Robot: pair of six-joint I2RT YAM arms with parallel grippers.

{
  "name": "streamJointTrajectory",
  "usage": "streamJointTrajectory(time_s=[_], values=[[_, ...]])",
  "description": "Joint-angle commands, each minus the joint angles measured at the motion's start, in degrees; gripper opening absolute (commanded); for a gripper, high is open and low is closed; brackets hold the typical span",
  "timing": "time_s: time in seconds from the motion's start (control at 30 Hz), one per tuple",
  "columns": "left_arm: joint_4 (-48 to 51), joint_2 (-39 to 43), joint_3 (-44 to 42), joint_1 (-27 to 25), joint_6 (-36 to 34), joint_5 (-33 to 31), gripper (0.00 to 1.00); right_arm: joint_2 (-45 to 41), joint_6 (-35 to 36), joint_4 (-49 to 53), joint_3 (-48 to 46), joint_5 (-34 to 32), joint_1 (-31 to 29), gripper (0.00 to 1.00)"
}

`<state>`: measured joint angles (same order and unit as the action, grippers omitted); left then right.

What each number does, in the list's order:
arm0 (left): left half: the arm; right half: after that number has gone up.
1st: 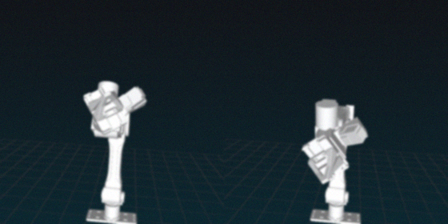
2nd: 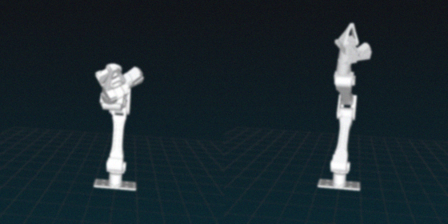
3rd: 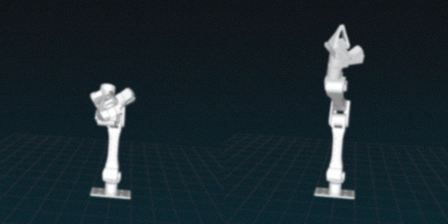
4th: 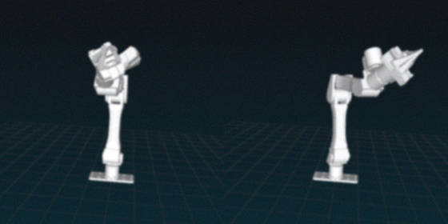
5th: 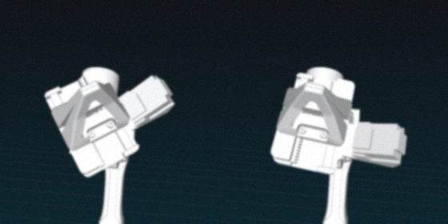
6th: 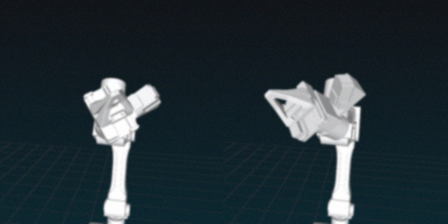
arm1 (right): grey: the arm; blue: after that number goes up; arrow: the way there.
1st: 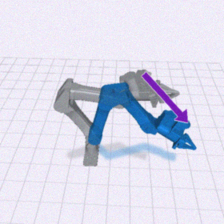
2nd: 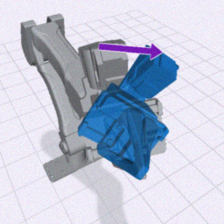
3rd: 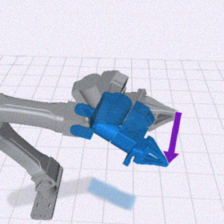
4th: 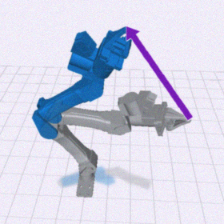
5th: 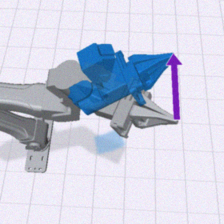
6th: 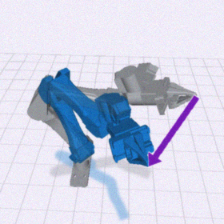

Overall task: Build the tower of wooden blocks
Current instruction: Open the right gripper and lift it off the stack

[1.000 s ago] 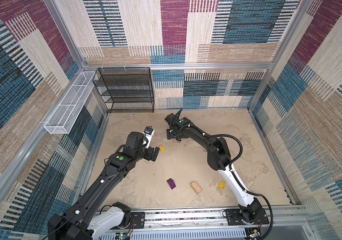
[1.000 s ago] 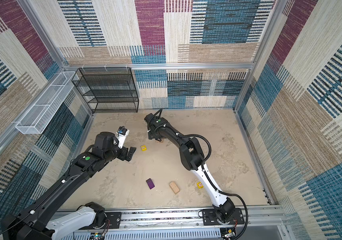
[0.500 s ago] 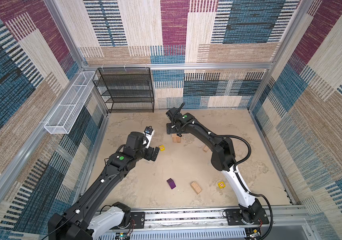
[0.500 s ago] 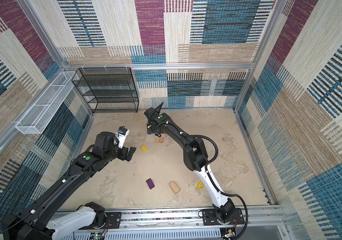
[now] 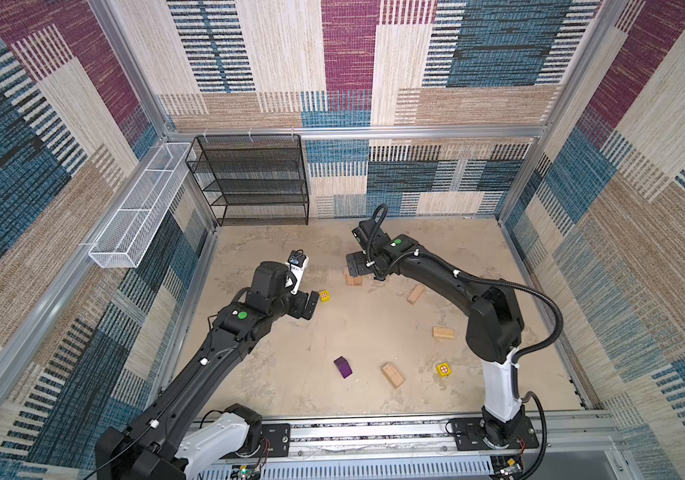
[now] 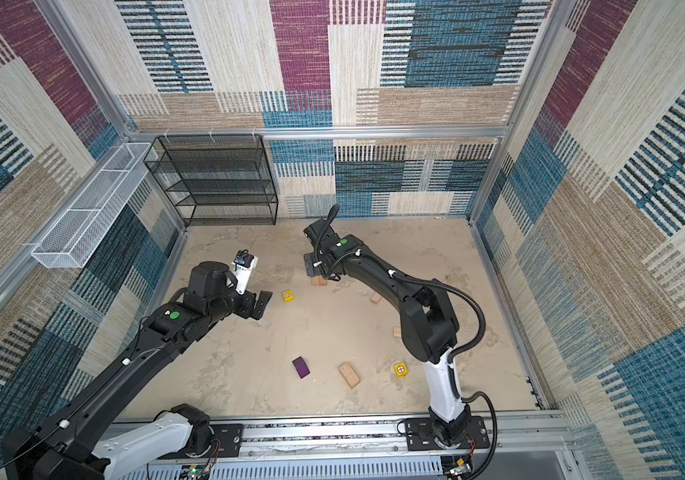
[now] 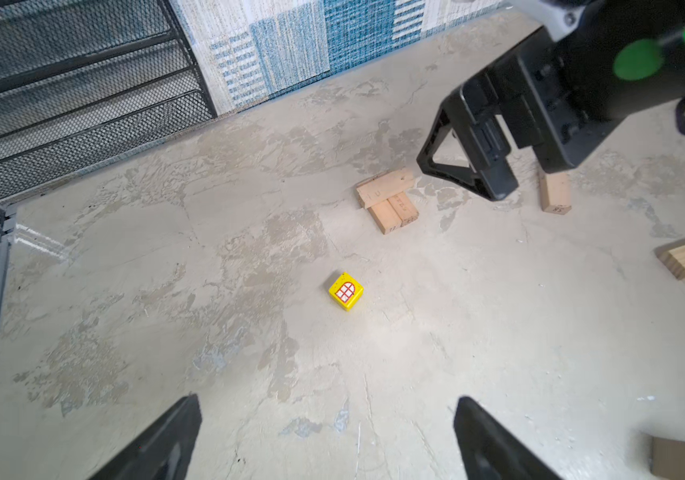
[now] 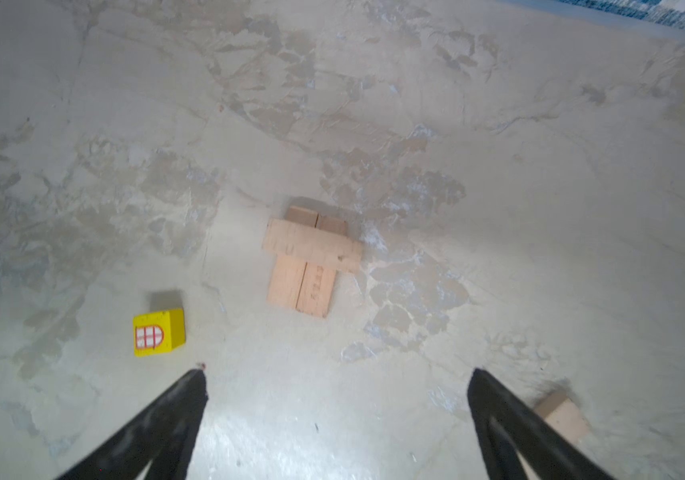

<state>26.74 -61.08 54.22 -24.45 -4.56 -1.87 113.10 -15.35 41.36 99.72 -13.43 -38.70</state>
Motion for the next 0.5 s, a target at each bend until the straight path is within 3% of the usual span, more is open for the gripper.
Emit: streamJointTrajectory(time_s=[0.0, 0.17, 0.3, 0.47], values=[[-1.55, 0.32, 0.80, -0.07, -1.87, 8.57, 0.99, -5.96, 9.25, -10.31, -7.42, -0.04, -0.07, 1.00], [-4.43, 1.00, 0.72, -1.15, -4.29, 18.65, 0.99, -16.77, 19.88, -20.09, -23.00, 3.81, 0.61, 1.00], [-7.62, 0.79, 0.28, -3.97, -7.15, 22.85, 1.00, -24.60, 28.64, -25.81, -32.72, 20.94, 2.06, 1.00], [-12.29, -1.19, -0.39, -6.89, -11.70, 28.16, 1.00, -30.77, 34.20, -28.04, -39.72, 30.23, 3.89, 1.00]])
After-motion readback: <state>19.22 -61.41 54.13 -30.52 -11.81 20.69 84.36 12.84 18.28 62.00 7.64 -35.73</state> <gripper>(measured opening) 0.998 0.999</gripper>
